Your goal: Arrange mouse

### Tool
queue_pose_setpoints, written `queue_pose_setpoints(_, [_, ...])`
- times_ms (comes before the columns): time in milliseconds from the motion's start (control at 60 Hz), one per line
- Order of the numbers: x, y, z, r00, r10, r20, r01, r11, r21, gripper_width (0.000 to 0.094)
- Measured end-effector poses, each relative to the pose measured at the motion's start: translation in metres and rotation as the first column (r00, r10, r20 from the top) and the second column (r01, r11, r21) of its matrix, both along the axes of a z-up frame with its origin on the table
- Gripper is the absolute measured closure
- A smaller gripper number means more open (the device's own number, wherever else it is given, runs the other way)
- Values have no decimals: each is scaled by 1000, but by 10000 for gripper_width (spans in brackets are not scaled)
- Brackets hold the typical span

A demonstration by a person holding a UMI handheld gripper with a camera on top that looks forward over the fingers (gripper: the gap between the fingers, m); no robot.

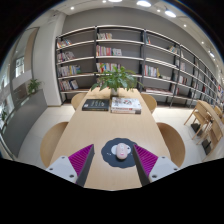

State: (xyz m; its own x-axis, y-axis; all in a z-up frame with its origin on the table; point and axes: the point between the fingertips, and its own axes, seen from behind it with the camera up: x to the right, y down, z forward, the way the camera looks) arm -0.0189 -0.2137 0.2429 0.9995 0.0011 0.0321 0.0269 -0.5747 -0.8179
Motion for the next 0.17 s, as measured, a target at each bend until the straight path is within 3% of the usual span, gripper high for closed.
queue_pose_setpoints(167, [1,-5,2,1000,-10,-5,10,1000,6,168])
